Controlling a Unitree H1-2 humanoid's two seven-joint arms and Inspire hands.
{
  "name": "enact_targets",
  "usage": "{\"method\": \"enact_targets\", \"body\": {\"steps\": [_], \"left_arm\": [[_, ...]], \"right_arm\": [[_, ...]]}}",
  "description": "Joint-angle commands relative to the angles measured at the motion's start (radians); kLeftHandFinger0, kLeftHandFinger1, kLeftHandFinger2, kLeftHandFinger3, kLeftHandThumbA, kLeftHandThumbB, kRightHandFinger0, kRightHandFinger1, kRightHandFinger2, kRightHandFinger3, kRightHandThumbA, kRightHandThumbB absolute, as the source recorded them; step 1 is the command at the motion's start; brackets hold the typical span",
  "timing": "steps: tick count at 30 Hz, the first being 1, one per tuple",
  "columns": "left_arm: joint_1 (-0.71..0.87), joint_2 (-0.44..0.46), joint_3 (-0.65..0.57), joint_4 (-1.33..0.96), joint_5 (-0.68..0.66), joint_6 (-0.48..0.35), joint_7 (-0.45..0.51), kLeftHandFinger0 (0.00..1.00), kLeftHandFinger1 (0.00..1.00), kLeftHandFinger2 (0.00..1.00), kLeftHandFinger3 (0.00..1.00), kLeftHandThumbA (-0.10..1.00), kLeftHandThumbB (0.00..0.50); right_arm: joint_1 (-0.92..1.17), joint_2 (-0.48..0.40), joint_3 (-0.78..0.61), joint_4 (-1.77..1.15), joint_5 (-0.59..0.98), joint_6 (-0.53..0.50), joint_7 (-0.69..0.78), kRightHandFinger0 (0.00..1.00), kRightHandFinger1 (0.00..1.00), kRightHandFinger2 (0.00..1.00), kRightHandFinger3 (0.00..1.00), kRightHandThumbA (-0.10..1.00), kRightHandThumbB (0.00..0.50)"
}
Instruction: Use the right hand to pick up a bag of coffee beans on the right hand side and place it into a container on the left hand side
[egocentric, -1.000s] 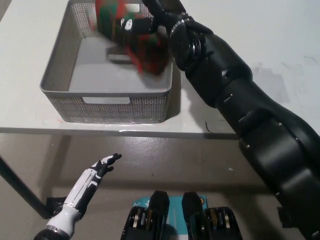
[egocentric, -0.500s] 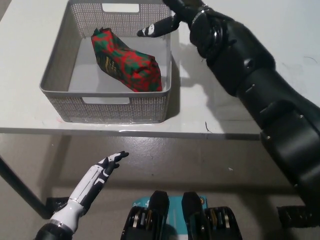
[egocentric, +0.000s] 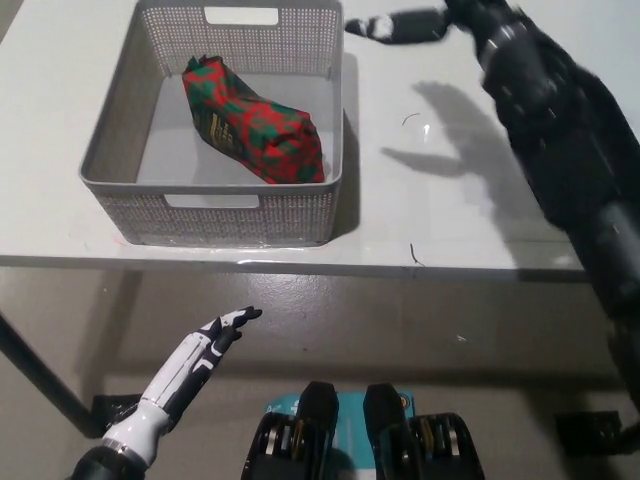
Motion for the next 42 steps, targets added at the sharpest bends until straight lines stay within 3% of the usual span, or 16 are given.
{"method": "enact_targets", "body": {"steps": [1,3,4,8,10,12,13,17,20,24,26,33,42], "left_arm": [[-0.019,0.013,0.019,-0.026,-0.001,-0.052,0.011,1.0,1.0,1.0,1.0,1.0,0.232],[-0.014,0.01,0.021,-0.023,0.0,-0.058,0.017,1.0,1.0,1.0,1.0,1.0,0.219],[-0.008,0.003,0.023,-0.023,0.005,-0.058,0.026,1.0,1.0,1.0,1.0,1.0,0.237],[0.001,-0.001,0.036,-0.019,-0.008,-0.066,0.034,1.0,1.0,1.0,1.0,1.0,0.273],[0.011,0.001,0.049,-0.03,-0.018,-0.053,0.038,1.0,1.0,1.0,1.0,1.0,0.311],[0.024,0.0,0.051,-0.033,-0.021,-0.051,0.039,1.0,1.0,1.0,1.0,1.0,0.311],[0.03,-0.004,0.05,-0.033,-0.025,-0.052,0.038,1.0,1.0,1.0,1.0,1.0,0.291],[0.042,-0.016,0.043,-0.02,-0.02,-0.067,0.04,1.0,1.0,1.0,1.0,1.0,0.263],[0.057,-0.019,0.047,-0.02,-0.018,-0.072,0.045,1.0,1.0,1.0,1.0,1.0,0.27],[0.066,-0.028,0.058,-0.022,-0.035,-0.063,0.042,1.0,1.0,1.0,1.0,1.0,0.292],[0.065,-0.03,0.061,-0.015,-0.034,-0.072,0.041,1.0,1.0,1.0,1.0,1.0,0.296],[0.064,-0.039,0.072,-0.004,-0.029,-0.08,0.041,1.0,1.0,1.0,1.0,1.0,0.289],[0.065,-0.052,0.087,0.014,-0.028,-0.097,0.045,1.0,1.0,1.0,1.0,1.0,0.284]], "right_arm": [[0.242,-0.042,-0.261,-0.686,0.334,0.058,0.014,1.0,1.0,1.0,1.0,1.0,0.336],[0.304,-0.024,-0.288,-0.758,0.41,0.071,0.025,1.0,1.0,1.0,1.0,1.0,0.331],[0.386,-0.007,-0.31,-0.845,0.5,0.1,0.042,1.0,1.0,1.0,1.0,1.0,0.323],[0.523,0.025,-0.314,-0.942,0.595,0.088,0.042,1.0,1.0,1.0,1.0,1.0,0.334],[0.634,0.071,-0.293,-0.963,0.626,0.016,0.02,1.0,1.0,1.0,1.0,1.0,0.348],[0.702,0.101,-0.273,-0.932,0.647,-0.069,0.017,1.0,1.0,1.0,1.0,1.0,0.306],[0.745,0.116,-0.261,-0.917,0.657,-0.107,0.019,1.0,1.0,1.0,1.0,1.0,0.331],[0.865,0.151,-0.243,-0.869,0.659,-0.199,0.024,1.0,1.0,1.0,1.0,1.0,0.338],[0.927,0.17,-0.228,-0.825,0.622,-0.254,0.022,1.0,1.0,1.0,1.0,1.0,0.318],[0.997,0.177,-0.225,-0.769,0.596,-0.322,0.024,1.0,1.0,1.0,1.0,1.0,0.258],[1.028,0.183,-0.228,-0.734,0.59,-0.369,0.018,1.0,1.0,1.0,1.0,1.0,0.252],[1.099,0.176,-0.23,-0.622,0.586,-0.472,0.027,1.0,1.0,1.0,1.0,1.0,0.175],[1.153,0.169,-0.236,-0.581,0.587,-0.476,0.036,1.0,1.0,1.0,1.0,1.0,0.19]]}}
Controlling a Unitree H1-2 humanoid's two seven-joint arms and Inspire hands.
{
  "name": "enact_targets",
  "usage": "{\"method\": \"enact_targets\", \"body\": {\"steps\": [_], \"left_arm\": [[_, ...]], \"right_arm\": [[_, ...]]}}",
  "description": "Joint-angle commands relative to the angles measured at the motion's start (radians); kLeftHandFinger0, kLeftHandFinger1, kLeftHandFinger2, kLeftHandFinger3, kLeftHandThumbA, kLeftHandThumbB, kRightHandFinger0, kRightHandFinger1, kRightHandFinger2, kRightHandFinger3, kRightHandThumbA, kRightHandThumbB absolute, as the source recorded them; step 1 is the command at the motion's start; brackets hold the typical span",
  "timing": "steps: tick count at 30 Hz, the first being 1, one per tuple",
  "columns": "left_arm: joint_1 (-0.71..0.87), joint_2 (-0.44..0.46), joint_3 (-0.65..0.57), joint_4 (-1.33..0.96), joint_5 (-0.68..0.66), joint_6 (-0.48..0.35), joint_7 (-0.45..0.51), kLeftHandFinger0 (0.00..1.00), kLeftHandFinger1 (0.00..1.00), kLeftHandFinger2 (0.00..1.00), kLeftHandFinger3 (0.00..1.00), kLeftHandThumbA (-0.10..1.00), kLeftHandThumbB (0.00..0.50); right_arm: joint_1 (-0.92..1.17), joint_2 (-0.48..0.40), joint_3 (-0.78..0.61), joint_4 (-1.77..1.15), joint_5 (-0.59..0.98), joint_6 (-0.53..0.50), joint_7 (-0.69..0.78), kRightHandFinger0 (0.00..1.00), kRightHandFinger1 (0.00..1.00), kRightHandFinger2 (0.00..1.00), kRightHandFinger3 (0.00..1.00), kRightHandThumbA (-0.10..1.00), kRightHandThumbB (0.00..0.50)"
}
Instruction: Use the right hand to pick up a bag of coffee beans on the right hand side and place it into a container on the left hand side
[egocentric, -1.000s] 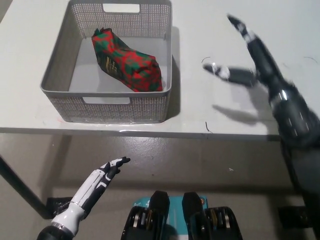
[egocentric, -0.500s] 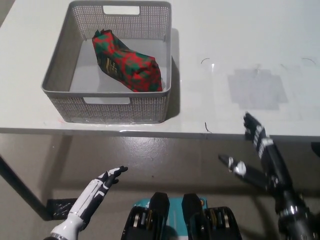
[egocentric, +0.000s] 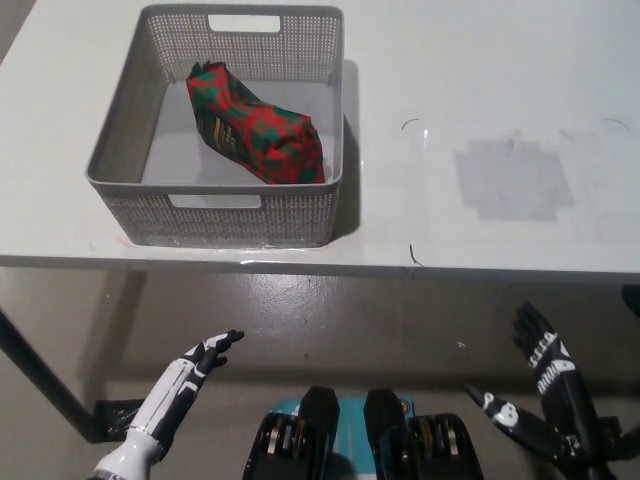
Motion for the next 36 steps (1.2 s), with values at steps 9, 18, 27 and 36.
{"method": "enact_targets", "body": {"steps": [9,18,27,36], "left_arm": [[-0.023,-0.013,0.038,0.012,-0.037,-0.079,0.031,1.0,1.0,1.0,1.0,1.0,0.27],[-0.023,-0.036,0.048,0.024,-0.031,-0.117,0.045,1.0,1.0,1.0,1.0,1.0,0.262],[0.031,-0.126,0.05,0.049,-0.023,-0.223,0.081,1.0,1.0,1.0,1.0,1.0,0.235],[0.059,-0.15,0.039,0.069,0.007,-0.294,0.092,1.0,1.0,1.0,1.0,1.0,0.218]], "right_arm": [[0.018,0.0,-0.003,0.031,0.079,-0.152,0.048,1.0,1.0,1.0,1.0,1.0,0.201],[0.03,0.015,0.063,0.07,0.043,-0.152,0.063,1.0,1.0,1.0,1.0,1.0,0.181],[0.01,0.024,0.089,0.103,0.014,-0.152,0.05,1.0,1.0,1.0,1.0,1.0,0.213],[0.012,0.029,0.1,0.104,-0.037,-0.152,0.014,1.0,1.0,1.0,1.0,1.0,0.241]]}}
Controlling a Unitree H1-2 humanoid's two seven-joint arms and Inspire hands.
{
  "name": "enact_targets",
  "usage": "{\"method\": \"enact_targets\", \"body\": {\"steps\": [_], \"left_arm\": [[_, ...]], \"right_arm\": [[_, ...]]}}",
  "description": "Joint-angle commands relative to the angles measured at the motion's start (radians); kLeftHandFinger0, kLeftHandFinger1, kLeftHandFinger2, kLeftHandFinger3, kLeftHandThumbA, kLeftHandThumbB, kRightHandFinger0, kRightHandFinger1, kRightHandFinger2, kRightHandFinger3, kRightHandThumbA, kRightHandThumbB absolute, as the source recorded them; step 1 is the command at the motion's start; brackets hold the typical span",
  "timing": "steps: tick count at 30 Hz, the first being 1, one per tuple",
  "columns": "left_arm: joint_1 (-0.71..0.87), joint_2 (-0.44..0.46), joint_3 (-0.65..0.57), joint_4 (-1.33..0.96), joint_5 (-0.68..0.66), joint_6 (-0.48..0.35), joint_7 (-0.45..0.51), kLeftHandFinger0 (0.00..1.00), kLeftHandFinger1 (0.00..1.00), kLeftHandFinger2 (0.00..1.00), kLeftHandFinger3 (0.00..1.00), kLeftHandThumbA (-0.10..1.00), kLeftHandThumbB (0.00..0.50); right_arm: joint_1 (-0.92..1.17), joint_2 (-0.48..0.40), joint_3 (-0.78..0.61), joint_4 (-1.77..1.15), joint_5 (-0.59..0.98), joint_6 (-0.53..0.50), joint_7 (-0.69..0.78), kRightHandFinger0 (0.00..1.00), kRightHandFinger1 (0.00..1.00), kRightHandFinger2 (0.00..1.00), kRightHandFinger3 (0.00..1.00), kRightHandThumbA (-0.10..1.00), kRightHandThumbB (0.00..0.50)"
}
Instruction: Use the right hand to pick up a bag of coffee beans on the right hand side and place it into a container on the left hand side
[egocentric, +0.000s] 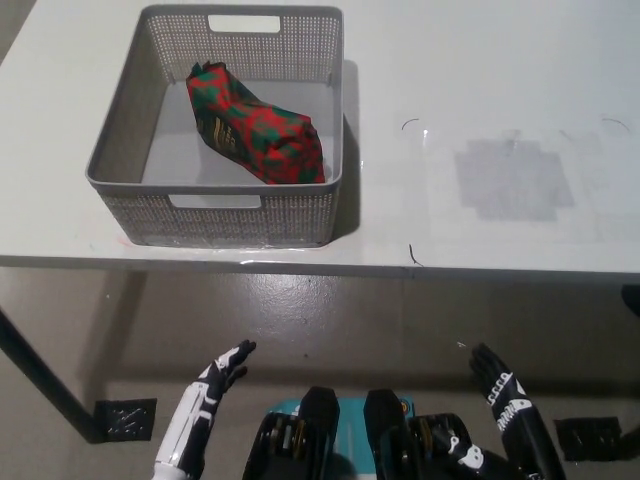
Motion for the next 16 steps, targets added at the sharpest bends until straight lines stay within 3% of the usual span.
{"method": "enact_targets", "body": {"steps": [1,4,16], "left_arm": [[-0.016,0.003,-0.004,-0.001,0.01,-0.089,0.033,1.0,1.0,1.0,1.0,1.0,0.222],[-0.015,0.004,-0.005,-0.004,0.004,-0.079,0.032,1.0,1.0,1.0,1.0,1.0,0.235],[-0.031,0.014,-0.001,-0.004,-0.007,-0.066,0.029,1.0,1.0,1.0,1.0,1.0,0.248]], "right_arm": [[-0.017,0.015,0.006,-0.005,-0.033,-0.056,-0.018,1.0,1.0,1.0,1.0,1.0,0.25],[-0.016,0.016,0.006,-0.005,-0.037,-0.056,-0.022,1.0,1.0,1.0,1.0,1.0,0.274],[-0.03,0.012,0.01,-0.002,-0.061,-0.056,-0.042,1.0,1.0,1.0,1.0,1.0,0.293]]}}
